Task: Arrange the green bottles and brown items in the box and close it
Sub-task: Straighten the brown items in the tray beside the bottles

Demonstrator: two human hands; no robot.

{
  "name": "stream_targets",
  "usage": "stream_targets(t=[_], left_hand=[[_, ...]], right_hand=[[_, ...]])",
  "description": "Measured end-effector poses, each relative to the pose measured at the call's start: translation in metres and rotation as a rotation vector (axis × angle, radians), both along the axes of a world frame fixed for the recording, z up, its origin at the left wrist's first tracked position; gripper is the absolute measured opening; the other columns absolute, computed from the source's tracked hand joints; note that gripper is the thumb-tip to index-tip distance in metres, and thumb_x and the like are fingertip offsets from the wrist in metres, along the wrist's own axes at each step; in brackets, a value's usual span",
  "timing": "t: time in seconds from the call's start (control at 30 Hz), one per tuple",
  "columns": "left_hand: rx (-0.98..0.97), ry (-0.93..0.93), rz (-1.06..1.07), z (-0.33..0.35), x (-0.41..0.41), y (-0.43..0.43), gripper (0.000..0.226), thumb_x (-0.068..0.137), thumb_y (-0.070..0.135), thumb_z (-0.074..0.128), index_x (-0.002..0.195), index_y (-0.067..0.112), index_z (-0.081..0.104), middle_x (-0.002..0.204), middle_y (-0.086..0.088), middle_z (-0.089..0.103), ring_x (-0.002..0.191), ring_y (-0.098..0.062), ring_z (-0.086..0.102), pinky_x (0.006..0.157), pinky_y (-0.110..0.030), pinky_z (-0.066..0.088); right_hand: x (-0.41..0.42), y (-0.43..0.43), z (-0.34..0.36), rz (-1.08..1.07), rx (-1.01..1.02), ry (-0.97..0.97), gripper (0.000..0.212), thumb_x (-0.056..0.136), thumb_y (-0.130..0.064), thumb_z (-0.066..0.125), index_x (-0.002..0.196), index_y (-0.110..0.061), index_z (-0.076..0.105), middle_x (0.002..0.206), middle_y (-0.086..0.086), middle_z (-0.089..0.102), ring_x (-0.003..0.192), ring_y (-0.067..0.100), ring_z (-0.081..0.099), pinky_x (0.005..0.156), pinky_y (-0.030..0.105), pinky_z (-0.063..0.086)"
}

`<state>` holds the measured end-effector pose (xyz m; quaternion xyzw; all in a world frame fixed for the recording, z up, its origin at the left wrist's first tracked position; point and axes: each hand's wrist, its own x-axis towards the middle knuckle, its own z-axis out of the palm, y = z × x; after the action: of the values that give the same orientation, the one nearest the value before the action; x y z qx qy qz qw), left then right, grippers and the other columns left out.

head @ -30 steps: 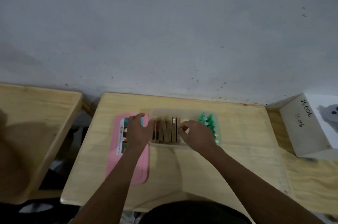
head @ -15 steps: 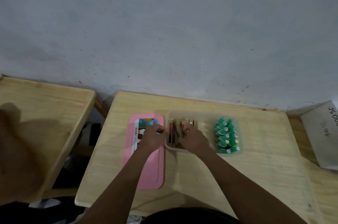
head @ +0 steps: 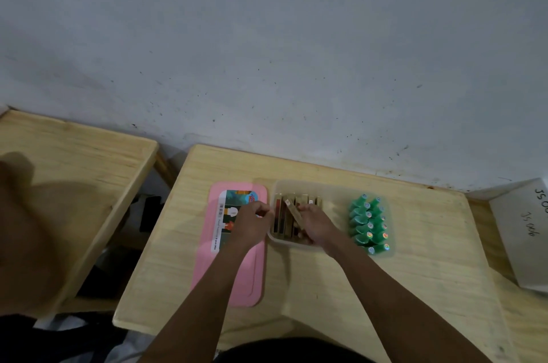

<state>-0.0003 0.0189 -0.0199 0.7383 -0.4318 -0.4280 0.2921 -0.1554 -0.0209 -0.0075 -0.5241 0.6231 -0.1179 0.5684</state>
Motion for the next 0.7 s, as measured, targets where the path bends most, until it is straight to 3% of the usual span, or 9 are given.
stream_targets(t=[0.1, 0.2, 0.33, 0.4, 0.53, 0.63, 0.7], left_hand=[[0.003, -0.003, 0.004, 0.001, -0.002, 0.001, 0.015, 0.092, 0.012, 0.056, 0.104, 0.009, 0.065, 0.104, -0.002, 0.065, 0.097, -0.011, 0.056, 0.085, -0.022, 0.042], [0.003, -0.008, 0.01, 0.004, -0.004, 0.001, 0.017, 0.093, 0.011, 0.054, 0.106, 0.007, 0.064, 0.105, -0.004, 0.065, 0.097, -0.013, 0.057, 0.081, -0.021, 0.041], [0.011, -0.005, 0.024, 0.006, -0.006, 0.002, 0.018, 0.093, 0.011, 0.053, 0.107, 0.006, 0.065, 0.105, -0.006, 0.066, 0.094, -0.012, 0.056, 0.078, -0.019, 0.041], [0.008, 0.0, 0.03, 0.005, -0.006, 0.002, 0.018, 0.093, 0.01, 0.054, 0.106, 0.005, 0.065, 0.104, -0.007, 0.066, 0.095, -0.013, 0.057, 0.077, -0.018, 0.041], [0.011, -0.01, 0.023, 0.006, -0.006, 0.002, 0.016, 0.093, 0.01, 0.054, 0.105, 0.006, 0.064, 0.101, -0.002, 0.063, 0.093, -0.011, 0.056, 0.065, -0.009, 0.036], [0.014, -0.021, 0.023, 0.006, -0.007, 0.002, 0.018, 0.093, 0.011, 0.054, 0.108, 0.006, 0.063, 0.106, -0.004, 0.064, 0.094, -0.01, 0.055, 0.073, -0.014, 0.038], [0.015, -0.028, 0.03, 0.005, -0.007, 0.002, 0.02, 0.093, 0.011, 0.054, 0.111, 0.006, 0.063, 0.108, -0.005, 0.064, 0.097, -0.011, 0.055, 0.079, -0.019, 0.04]], right_hand=[[0.002, -0.003, -0.018, 0.126, -0.203, 0.291, 0.034, 0.102, -0.038, 0.034, 0.109, -0.014, 0.058, 0.095, 0.008, 0.066, 0.081, 0.024, 0.061, 0.075, 0.041, 0.051], [0.004, 0.006, -0.016, 0.168, -0.272, 0.361, 0.031, 0.097, -0.05, 0.044, 0.11, -0.023, 0.053, 0.092, 0.001, 0.065, 0.081, 0.021, 0.064, 0.072, 0.036, 0.052], [0.0, 0.004, -0.019, 0.287, -0.291, 0.414, 0.023, 0.092, -0.04, 0.059, 0.106, -0.022, 0.059, 0.094, -0.002, 0.067, 0.084, 0.02, 0.064, 0.073, 0.034, 0.051], [-0.002, 0.0, -0.021, 0.324, -0.25, 0.379, 0.026, 0.096, -0.04, 0.05, 0.097, -0.018, 0.064, 0.086, 0.002, 0.069, 0.08, 0.022, 0.064, 0.074, 0.036, 0.052], [-0.007, -0.001, -0.019, 0.161, -0.1, 0.166, 0.051, 0.101, -0.041, 0.038, 0.09, -0.003, 0.07, 0.085, 0.016, 0.073, 0.075, 0.027, 0.069, 0.076, 0.042, 0.056], [-0.008, -0.003, -0.011, 0.106, -0.032, 0.123, 0.055, 0.102, -0.04, 0.034, 0.096, 0.004, 0.067, 0.082, 0.016, 0.064, 0.071, 0.025, 0.058, 0.065, 0.032, 0.042], [-0.009, -0.005, -0.008, 0.061, 0.007, 0.1, 0.051, 0.102, -0.039, 0.036, 0.089, 0.0, 0.066, 0.074, 0.012, 0.056, 0.063, 0.02, 0.051, 0.06, 0.03, 0.038]])
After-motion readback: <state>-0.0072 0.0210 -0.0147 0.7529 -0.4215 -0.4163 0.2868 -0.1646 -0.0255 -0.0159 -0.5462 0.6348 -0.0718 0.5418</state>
